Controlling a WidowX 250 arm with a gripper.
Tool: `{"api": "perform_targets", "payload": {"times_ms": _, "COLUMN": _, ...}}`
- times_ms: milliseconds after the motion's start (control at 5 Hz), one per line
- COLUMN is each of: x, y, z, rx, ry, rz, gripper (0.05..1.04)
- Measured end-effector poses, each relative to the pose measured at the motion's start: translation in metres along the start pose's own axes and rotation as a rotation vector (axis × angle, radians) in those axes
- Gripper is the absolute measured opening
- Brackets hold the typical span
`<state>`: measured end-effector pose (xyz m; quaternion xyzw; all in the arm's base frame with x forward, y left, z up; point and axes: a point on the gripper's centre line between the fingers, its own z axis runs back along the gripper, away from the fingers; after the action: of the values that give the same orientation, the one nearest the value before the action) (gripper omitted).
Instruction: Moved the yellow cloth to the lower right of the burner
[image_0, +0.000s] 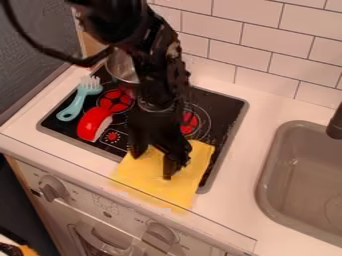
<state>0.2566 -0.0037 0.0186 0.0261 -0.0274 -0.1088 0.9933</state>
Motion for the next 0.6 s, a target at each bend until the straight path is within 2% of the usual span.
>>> {"api": "perform_targets", "payload": {"times_ms": 200, "x": 0.007, "y": 0.0, "z": 0.005, "rx": -0.019, "ry": -0.016, "rz": 0.011, "gripper": 0.999}}
{"api": "perform_targets", "payload": {"times_ms": 400, "x": 0.021, "y": 0.012, "z": 0.043, "rx": -0.037, "ry": -0.111, "rz": 0.078, "gripper": 0.999}}
{"api": "perform_targets", "payload": {"times_ms": 600, "x": 0.018, "y": 0.013, "z": 0.067, "rx": -0.063, "ry": -0.146, "rz": 0.118, "gripper": 0.999}}
